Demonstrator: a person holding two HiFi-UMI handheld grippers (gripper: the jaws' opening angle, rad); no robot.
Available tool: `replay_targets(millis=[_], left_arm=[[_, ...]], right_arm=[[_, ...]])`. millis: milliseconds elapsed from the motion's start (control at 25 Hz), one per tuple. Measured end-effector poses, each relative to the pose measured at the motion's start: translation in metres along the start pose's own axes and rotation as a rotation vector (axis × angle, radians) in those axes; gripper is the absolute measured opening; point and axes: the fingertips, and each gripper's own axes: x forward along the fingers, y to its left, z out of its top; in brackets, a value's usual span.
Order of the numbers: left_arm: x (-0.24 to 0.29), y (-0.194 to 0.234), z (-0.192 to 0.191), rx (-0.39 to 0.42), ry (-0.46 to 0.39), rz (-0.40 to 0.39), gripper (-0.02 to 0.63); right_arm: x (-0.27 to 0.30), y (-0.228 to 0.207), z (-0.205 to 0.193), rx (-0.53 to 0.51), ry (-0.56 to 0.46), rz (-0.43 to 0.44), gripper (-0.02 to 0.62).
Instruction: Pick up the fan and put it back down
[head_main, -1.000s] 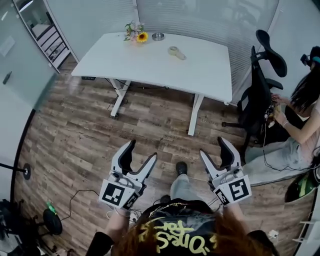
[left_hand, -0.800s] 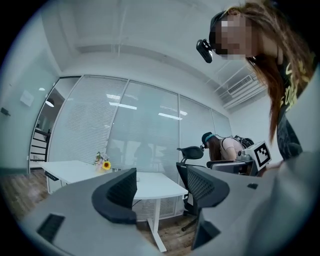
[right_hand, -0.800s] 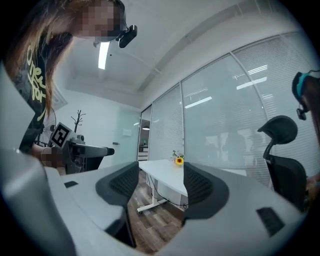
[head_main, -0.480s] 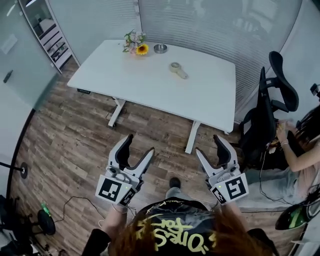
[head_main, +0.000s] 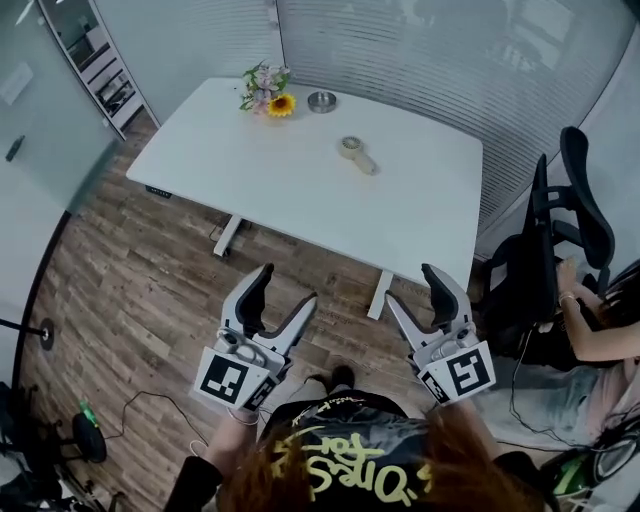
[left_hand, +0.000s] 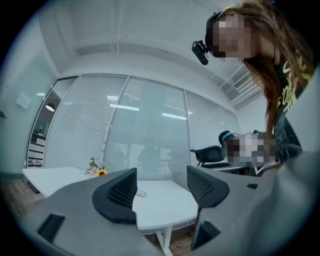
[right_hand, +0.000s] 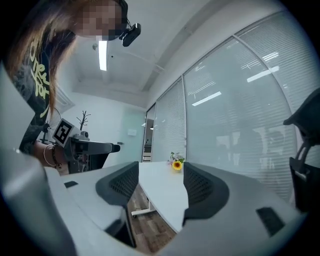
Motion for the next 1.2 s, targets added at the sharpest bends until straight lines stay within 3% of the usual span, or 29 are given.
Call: replay_targets(millis=[120, 280, 520, 920, 1200], left_arm=[[0.006, 0.010, -0.007, -0.007, 0.029, -0.002, 0.304], [0.015, 0.019, 0.005, 0.002, -0.026, 0.004, 0.304], [0.015, 0.022, -0.002, 0.008, 0.011, 0.014, 0.304], [0.037, 0.010, -0.013, 0.000, 0.004, 0.046, 0.305], [0.047, 0.034, -0.011, -0.017, -0.022, 0.045, 0.305]], right_arm=[[0.009, -0.005, -0.003, 0.002, -0.011, -0.004, 0.264], [0.013, -0.012, -0.006, 0.019, -0.013, -0.009, 0.264], [0.015, -0.018, -0.004, 0.017, -0.028, -0.009, 0.264], [0.023, -0.036, -0.030, 0.030, 0.038, 0.070, 0.264], [0.051, -0.039, -0.036, 0.029, 0.045, 0.100, 0.264]])
